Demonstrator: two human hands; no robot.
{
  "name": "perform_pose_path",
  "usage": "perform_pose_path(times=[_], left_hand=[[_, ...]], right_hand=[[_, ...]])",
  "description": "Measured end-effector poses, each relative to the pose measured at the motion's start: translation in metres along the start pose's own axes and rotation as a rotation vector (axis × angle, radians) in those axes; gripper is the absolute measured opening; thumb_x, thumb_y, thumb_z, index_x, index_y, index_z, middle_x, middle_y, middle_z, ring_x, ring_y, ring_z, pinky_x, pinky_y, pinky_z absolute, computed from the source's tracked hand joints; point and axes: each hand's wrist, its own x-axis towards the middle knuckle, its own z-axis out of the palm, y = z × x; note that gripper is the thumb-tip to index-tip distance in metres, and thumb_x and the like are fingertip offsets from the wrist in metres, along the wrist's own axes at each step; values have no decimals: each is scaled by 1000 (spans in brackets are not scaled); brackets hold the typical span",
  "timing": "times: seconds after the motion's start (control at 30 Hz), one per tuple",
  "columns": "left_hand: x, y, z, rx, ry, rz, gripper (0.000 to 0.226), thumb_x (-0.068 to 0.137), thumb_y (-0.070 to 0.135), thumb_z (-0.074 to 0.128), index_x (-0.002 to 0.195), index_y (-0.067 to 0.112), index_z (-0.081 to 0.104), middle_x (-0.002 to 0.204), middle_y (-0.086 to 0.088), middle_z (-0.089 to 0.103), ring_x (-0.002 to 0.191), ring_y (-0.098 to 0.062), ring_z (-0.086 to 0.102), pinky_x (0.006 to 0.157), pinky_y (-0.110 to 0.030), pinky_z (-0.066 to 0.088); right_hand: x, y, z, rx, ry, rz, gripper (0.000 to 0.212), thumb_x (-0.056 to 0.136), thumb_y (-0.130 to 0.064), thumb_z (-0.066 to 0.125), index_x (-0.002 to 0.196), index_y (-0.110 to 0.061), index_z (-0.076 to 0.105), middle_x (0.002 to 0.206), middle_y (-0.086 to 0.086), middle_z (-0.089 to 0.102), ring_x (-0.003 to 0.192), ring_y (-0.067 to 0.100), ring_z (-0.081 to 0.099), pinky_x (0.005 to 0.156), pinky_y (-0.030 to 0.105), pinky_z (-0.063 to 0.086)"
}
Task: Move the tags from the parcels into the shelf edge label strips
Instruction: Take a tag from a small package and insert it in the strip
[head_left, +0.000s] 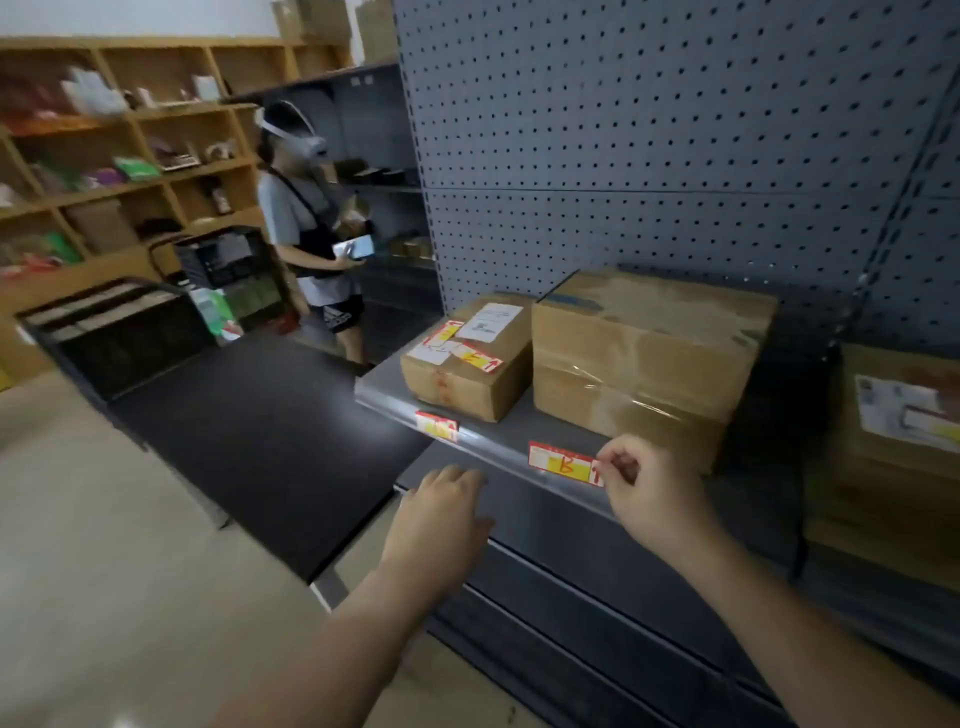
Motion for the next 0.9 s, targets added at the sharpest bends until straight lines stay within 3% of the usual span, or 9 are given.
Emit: perform_pose_path(times=[0.2,0.27,0.37,0.53,0.73,0.9], left_hand=[[69,-12,32,-18,-93,311,40,89,26,56,128,26,50,128,2,54,118,-21,49,91,-41,46],[84,-17,38,-36,-112,424,39,89,24,57,128,23,52,128,0,55,118,-22,49,94,-41,46],[100,-23,48,-53,-115,543,42,92,23,56,133,23,49,130,1,52,119,-20,48,96,-38,44],[114,-22,67,-22,-64,639,35,90,20,55,124,24,50,122,1,50,113,-21,47,92,-36,42],[124,-20,90,-15,108,719,37,70,18,79,101,21,59,97,-1,54,87,-26,53,70,-41,45],[136,-25,109,-33,210,772,42,63,9,81,97,20,58,93,-2,55,83,-28,51,71,-41,41]], right_hand=[[-9,7,11,-94,218,185,8,93,-20,65,86,-25,65,79,-16,64,75,-1,60,62,18,49],[-18,2,20,-125,295,283,9,92,-20,66,86,-27,66,78,-17,64,73,-1,59,61,21,49],[-32,-5,34,-141,348,405,12,93,-19,65,86,-29,66,78,-17,65,73,-3,59,59,15,46],[-39,-15,43,-166,432,479,17,92,-15,66,85,-30,66,79,-16,66,75,-2,61,65,19,51],[-29,-12,48,-189,466,492,13,92,-18,66,85,-30,65,79,-16,66,74,-4,60,60,6,41],[-20,-7,54,-175,469,485,12,92,-18,67,85,-28,66,77,-16,65,73,-4,59,59,6,40]])
